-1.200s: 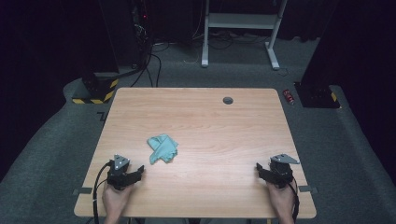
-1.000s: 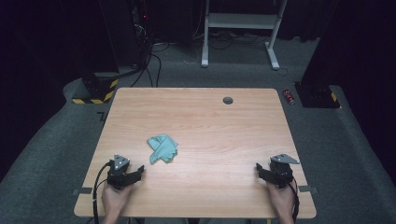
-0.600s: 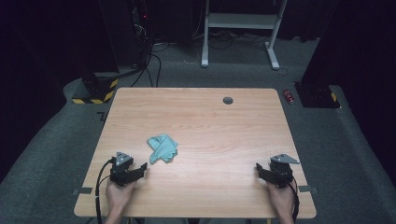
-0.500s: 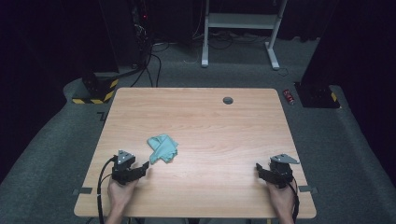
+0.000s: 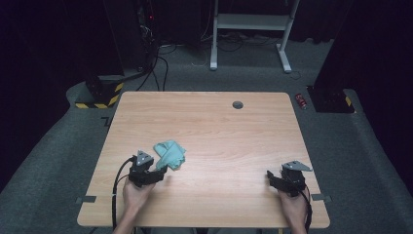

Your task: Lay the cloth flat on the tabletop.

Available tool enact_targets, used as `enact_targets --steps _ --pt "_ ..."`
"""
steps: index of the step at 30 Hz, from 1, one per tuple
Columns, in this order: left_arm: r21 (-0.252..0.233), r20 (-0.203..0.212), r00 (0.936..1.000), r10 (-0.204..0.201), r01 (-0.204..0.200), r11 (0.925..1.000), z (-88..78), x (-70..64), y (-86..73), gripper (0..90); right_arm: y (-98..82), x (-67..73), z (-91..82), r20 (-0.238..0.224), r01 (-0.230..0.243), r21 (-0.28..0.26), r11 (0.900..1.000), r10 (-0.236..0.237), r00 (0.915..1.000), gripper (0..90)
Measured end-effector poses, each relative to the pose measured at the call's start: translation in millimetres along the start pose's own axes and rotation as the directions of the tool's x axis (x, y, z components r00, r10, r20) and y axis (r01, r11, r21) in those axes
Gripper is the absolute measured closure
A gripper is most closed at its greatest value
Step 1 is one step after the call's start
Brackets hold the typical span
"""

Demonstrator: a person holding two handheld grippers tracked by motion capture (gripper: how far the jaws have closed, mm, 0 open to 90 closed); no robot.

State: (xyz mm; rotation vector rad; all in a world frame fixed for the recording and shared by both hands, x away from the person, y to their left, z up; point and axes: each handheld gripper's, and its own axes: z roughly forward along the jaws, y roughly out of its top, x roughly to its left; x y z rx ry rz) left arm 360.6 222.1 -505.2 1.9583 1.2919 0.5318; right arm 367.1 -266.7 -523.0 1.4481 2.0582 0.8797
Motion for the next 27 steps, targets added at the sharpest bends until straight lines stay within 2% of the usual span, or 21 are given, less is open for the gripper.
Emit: enact_targets --steps 5,9,13,20,25,27 --pt "0.007 0.013 0.9991 0.041 -0.041 0.9991 7.9 -7.1 9.5 36.1 0.0 0.0 0.0 0.000 0.001 0.000 1.000 -0.001 1.0000 32.5" --pt "0.014 0.025 0.9983 0.053 -0.054 0.9984 15.7 -11.7 15.4 37.0 0.1 0.2 0.0 -0.003 0.003 0.002 1.000 -0.003 1.0000 32.3" --pt "0.033 0.012 0.9960 0.089 -0.089 0.9955 24.4 -17.3 21.1 36.8 0.1 0.2 0.0 -0.004 0.003 0.002 1.000 -0.003 1.0000 32.3" --pt "0.061 -0.018 0.9950 0.098 -0.097 0.9934 35.7 -17.2 23.2 42.0 0.1 0.3 -0.1 -0.006 0.005 0.003 1.000 -0.005 1.0000 32.1" --pt "0.073 -0.019 0.9955 0.093 -0.091 0.9932 40.0 -16.9 22.4 45.0 0.1 0.3 -0.1 -0.007 0.006 0.003 1.000 -0.006 1.0000 32.1" --pt "0.073 -0.015 0.9952 0.097 -0.096 0.9927 40.7 -16.1 22.1 49.0 0.1 0.4 -0.1 -0.007 0.006 0.003 1.000 -0.006 1.0000 32.0"
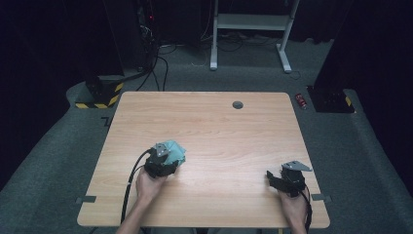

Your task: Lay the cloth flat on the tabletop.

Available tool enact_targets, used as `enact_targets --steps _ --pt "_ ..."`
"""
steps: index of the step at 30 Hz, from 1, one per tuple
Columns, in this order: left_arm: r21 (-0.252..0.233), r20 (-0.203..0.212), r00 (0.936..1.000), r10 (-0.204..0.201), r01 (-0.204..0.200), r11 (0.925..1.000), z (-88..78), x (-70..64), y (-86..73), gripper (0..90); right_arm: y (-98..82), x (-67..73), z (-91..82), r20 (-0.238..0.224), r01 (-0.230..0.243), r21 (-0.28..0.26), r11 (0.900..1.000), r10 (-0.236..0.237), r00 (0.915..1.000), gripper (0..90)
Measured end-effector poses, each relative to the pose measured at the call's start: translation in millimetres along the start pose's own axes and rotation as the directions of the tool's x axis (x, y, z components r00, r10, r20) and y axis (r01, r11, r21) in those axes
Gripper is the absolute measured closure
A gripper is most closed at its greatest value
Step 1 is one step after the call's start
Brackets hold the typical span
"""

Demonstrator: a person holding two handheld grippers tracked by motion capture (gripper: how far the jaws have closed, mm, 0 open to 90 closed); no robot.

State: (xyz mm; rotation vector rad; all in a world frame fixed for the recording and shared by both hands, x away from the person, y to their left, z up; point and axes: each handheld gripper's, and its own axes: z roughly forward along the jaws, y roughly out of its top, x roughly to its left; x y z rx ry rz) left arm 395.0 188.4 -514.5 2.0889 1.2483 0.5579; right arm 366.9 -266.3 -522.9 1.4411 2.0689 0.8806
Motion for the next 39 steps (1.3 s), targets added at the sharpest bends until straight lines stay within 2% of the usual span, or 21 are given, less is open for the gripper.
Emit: enact_targets --steps 8,10,15,20,29,33,39 --pt "-0.018 0.008 0.9999 0.011 -0.011 0.9998 -1.7 3.6 -0.3 76.8 0.0 0.1 0.0 0.000 0.000 0.000 1.000 0.000 1.0000 32.0" --pt "-0.021 0.010 0.9998 0.015 -0.015 0.9997 -1.5 3.8 -0.4 80.4 0.0 0.1 0.0 0.000 0.001 0.000 1.000 -0.001 1.0000 32.0" --pt "-0.034 0.041 0.9992 0.001 0.001 0.9994 -1.1 5.8 -0.5 82.8 0.0 0.1 0.0 0.000 0.001 0.000 1.000 -0.001 1.0000 32.0" --pt "-0.053 0.079 0.9969 0.003 0.001 0.9986 -1.6 0.3 0.6 83.3 0.0 0.1 0.0 0.000 0.001 0.000 1.000 -0.001 1.0000 32.0" --pt "-0.079 0.146 0.9891 -0.017 0.029 0.9965 -3.4 -8.5 5.4 83.4 0.0 0.2 0.0 0.000 -0.001 0.000 1.000 0.001 1.0000 32.0" --pt "-0.083 0.159 0.9872 0.016 -0.003 0.9966 -4.6 -17.5 11.9 83.4 0.0 0.2 0.0 0.000 -0.001 0.000 1.000 0.001 1.0000 32.0" --pt "-0.114 0.214 0.9765 0.023 0.002 0.9935 -4.9 -32.0 23.9 83.4 0.0 0.2 0.0 0.000 0.000 0.000 1.000 0.000 1.0000 32.0"
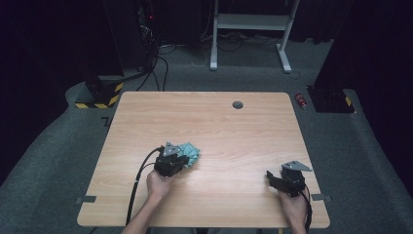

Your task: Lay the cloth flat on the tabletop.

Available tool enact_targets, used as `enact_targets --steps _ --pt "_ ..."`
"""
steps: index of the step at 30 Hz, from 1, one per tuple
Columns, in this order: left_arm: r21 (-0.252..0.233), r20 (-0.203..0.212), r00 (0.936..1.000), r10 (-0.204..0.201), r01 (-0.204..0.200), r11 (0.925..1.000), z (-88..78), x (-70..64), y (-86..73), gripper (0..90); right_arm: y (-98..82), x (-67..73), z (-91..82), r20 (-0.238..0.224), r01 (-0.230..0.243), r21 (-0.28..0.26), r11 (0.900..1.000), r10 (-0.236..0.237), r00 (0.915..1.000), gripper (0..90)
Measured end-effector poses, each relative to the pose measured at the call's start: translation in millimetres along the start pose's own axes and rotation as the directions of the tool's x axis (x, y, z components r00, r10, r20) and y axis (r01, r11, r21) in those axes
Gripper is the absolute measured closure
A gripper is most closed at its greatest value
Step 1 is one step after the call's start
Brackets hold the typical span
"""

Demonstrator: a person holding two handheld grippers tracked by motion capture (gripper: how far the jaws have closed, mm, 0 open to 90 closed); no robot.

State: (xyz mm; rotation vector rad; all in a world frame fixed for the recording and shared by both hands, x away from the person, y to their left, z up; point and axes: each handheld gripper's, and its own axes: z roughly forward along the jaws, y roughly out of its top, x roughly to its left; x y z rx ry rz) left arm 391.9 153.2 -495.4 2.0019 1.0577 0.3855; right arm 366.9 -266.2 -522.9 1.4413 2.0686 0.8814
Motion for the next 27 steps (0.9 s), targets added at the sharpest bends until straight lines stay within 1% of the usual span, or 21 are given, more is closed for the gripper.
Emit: enact_targets --steps 2,3,7,11,15,16,18,20,25,27 --pt "-0.004 0.017 0.9998 -0.006 0.006 1.0000 2.4 -5.3 2.0 83.4 0.0 0.0 0.0 -0.001 0.002 -0.001 1.000 -0.002 1.0000 31.9" --pt "-0.003 0.023 0.9997 0.003 -0.003 1.0000 3.6 -7.2 3.0 83.4 0.0 0.0 0.0 -0.001 0.003 -0.001 1.000 -0.003 1.0000 32.0" --pt "-0.001 0.053 0.9986 0.000 0.000 1.0000 10.1 -16.4 5.9 83.4 0.0 0.0 0.0 -0.001 0.003 0.000 1.000 -0.003 1.0000 32.0" --pt "0.008 0.074 0.9970 0.022 -0.023 0.9997 17.0 -26.7 10.8 83.3 0.0 0.0 0.0 -0.001 0.003 -0.001 1.000 -0.003 1.0000 32.0" --pt "0.004 0.099 0.9937 0.052 -0.052 0.9986 23.1 -38.9 18.4 83.2 0.0 -0.1 0.0 -0.002 0.005 -0.001 1.000 -0.005 1.0000 32.0" --pt "0.004 0.108 0.9929 0.049 -0.049 0.9988 25.1 -42.5 19.9 83.1 0.0 0.0 0.0 -0.002 0.005 -0.001 1.000 -0.005 1.0000 32.0" --pt "0.007 0.118 0.9912 0.062 -0.063 0.9980 29.8 -48.7 22.2 82.9 0.0 0.0 0.0 -0.002 0.005 -0.001 1.000 -0.005 1.0000 32.0" --pt "0.013 0.129 0.9894 0.066 -0.068 0.9976 35.2 -55.5 23.1 82.8 0.1 -0.2 0.0 -0.003 0.007 0.000 1.000 -0.007 1.0000 32.0" --pt "0.041 0.152 0.9829 0.104 -0.111 0.9930 48.0 -70.2 23.1 80.6 0.1 0.5 0.0 -0.006 0.007 0.001 1.000 -0.007 1.0000 32.2" --pt "0.049 0.157 0.9804 0.119 -0.128 0.9906 49.8 -73.0 23.5 80.2 0.1 0.5 0.0 -0.007 0.007 0.001 1.000 -0.007 1.0000 32.3"
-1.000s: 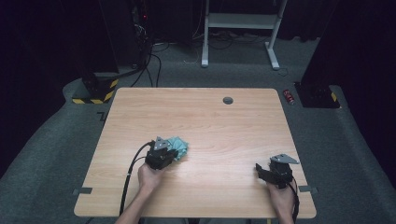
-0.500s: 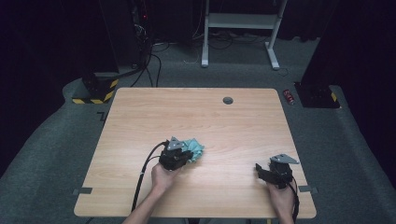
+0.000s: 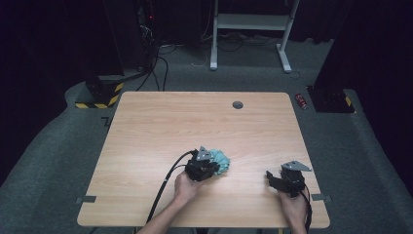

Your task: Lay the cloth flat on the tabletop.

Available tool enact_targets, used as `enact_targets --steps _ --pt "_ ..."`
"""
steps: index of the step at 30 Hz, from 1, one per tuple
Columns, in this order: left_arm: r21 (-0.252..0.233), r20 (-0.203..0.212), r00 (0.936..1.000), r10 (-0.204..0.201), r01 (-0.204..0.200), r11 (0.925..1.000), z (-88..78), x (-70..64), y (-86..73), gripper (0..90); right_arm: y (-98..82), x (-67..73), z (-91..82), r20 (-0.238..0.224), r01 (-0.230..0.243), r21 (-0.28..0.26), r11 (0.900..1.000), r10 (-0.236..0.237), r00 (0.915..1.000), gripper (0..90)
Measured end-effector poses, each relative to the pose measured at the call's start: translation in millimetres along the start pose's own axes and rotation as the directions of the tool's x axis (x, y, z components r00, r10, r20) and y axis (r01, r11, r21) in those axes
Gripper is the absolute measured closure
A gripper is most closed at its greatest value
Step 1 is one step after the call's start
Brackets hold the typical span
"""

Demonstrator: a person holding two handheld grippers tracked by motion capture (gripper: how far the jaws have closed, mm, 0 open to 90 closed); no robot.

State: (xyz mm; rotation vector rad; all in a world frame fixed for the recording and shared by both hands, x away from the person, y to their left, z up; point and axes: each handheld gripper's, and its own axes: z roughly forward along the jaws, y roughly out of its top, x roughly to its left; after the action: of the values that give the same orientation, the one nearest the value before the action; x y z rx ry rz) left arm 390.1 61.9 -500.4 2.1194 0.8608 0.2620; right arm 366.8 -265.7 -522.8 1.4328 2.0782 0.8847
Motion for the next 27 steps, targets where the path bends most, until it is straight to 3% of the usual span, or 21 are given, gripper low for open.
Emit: enact_targets --steps 9,13,16,21,27 --pt "0.021 0.001 0.9999 0.014 -0.014 0.9997 -0.6 -0.2 1.9 70.9 1.0 0.7 0.9 -0.013 0.015 0.000 1.000 -0.015 0.9998 33.0" --pt "0.030 0.001 0.9997 0.023 -0.023 0.9993 2.7 -0.9 3.3 71.2 4.2 6.2 1.4 -0.039 0.033 0.002 0.999 -0.033 0.9987 47.8" --pt "0.033 0.002 0.9998 0.018 -0.018 0.9993 4.3 0.0 4.3 69.9 6.7 13.6 0.9 -0.102 0.050 -0.003 0.999 -0.050 0.9935 58.1" --pt "0.044 0.004 0.9995 0.030 -0.030 0.9986 7.7 -1.0 5.8 70.0 12.0 35.1 0.0 -0.219 0.094 -0.038 0.995 -0.100 0.9706 67.8" --pt "0.054 -0.003 0.9993 0.036 -0.036 0.9979 11.7 -1.9 9.6 69.7 20.8 63.1 4.2 -0.323 0.154 -0.055 0.987 -0.164 0.9320 74.0"
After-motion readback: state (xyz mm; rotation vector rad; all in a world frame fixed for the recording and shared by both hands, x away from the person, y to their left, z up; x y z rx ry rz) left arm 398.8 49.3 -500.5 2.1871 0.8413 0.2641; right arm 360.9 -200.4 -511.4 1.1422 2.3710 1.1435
